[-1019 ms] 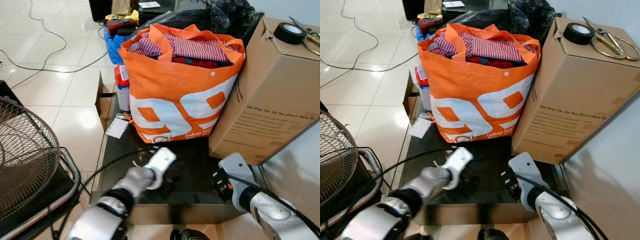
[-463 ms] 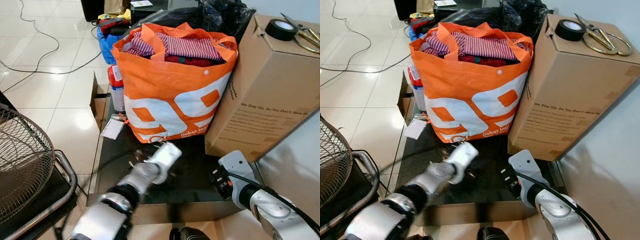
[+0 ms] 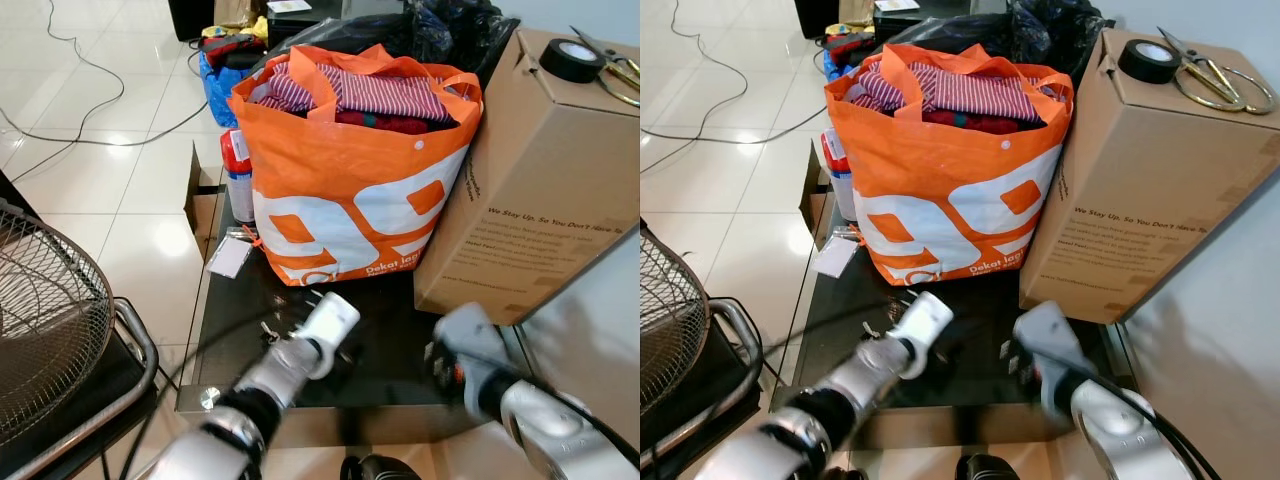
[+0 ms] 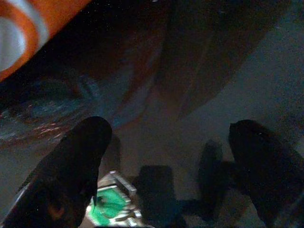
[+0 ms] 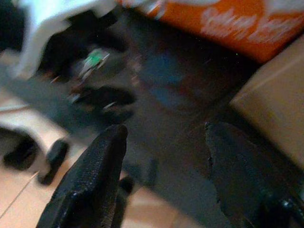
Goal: Hang keys on a hook
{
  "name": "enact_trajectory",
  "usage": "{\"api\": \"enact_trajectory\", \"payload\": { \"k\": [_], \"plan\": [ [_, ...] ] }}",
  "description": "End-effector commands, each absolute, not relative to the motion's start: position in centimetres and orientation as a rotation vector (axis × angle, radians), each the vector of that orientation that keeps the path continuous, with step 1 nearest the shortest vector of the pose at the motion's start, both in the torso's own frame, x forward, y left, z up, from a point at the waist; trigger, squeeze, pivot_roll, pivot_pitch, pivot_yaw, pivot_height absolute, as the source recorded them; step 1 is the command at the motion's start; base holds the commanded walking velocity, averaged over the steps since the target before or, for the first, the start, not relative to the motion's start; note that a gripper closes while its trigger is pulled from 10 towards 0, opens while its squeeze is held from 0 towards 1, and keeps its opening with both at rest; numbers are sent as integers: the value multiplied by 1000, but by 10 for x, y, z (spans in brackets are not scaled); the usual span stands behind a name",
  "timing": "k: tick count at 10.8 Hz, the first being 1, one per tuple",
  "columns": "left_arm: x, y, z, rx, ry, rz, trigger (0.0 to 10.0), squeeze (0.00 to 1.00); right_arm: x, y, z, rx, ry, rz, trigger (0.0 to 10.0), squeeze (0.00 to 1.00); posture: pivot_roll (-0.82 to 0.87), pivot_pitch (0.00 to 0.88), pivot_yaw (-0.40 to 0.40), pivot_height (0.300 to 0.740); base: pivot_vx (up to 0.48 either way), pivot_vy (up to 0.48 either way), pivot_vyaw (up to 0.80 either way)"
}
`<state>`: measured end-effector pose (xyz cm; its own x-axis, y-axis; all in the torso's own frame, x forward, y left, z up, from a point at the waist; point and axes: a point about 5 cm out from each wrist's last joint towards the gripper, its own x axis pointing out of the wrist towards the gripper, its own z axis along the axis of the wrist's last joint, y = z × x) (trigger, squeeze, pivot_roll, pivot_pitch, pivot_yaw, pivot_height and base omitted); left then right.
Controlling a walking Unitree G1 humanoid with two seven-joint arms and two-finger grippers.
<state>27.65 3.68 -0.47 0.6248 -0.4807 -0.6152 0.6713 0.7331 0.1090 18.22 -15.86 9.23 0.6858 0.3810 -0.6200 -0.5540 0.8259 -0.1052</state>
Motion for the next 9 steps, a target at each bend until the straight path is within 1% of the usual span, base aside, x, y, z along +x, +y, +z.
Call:
{"api": "enact_trajectory", "payload": {
  "k": [1, 2, 4, 6, 9],
  "plan": [
    [274, 34, -5, 362, 606, -678, 10000, 24, 176, -156, 92, -285, 645, 586, 10000, 0, -315, 97, -37, 740, 0, 0, 0],
    [273, 36, -6, 375, 613, -660, 10000, 24, 173, -156, 91, -278, 660, 618, 10000, 0, -315, 97, -37, 740, 0, 0, 0],
    [270, 43, -6, 378, 630, -596, 10000, 27, 172, -158, 91, -276, 665, 619, 10000, 0, -307, 91, -34, 740, 0, 0, 0],
    [265, 46, -8, 358, 700, -557, 10000, 27, 173, -159, 89, -280, 668, 626, 10000, 0, -304, 87, -34, 740, 0, 0, 0],
    [257, 46, -7, 337, 768, -546, 10000, 20, 172, -158, 89, -286, 670, 631, 10000, 0, -307, 84, -31, 740, 0, 0, 0]
  ]
}}
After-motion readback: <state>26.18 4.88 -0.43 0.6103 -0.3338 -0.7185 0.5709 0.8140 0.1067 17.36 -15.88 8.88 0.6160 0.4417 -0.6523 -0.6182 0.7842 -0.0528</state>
